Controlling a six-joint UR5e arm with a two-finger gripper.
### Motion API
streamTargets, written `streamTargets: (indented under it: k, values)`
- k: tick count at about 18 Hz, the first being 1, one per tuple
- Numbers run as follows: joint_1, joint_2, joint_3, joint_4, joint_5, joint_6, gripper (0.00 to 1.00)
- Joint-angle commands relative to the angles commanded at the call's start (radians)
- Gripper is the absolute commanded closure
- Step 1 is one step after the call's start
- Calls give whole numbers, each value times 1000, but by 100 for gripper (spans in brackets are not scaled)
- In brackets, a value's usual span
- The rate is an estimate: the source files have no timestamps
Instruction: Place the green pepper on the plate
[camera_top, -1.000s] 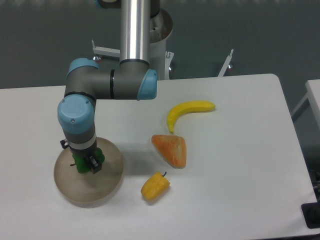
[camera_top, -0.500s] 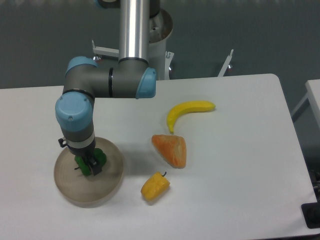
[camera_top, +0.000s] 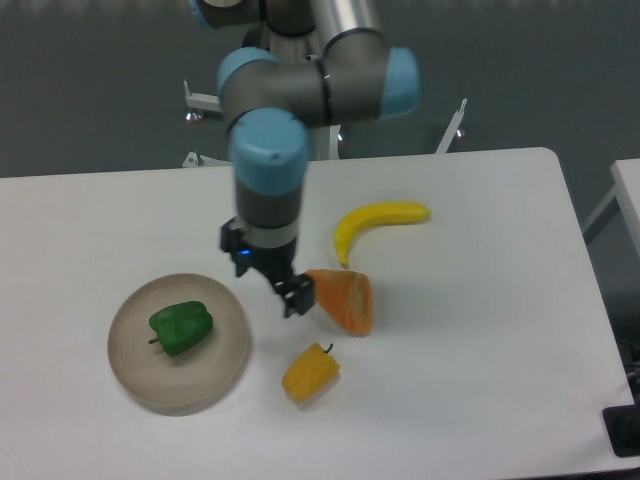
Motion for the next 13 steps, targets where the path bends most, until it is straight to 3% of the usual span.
streamTargets:
  k: [3, 6, 9, 13]
  values:
    - [61, 2, -9, -2, 6, 127, 0]
    - [138, 15, -61, -3, 5, 235, 0]
    - [227, 20, -80, -3, 5, 435, 0]
    - [253, 14, -95, -6, 72, 566, 0]
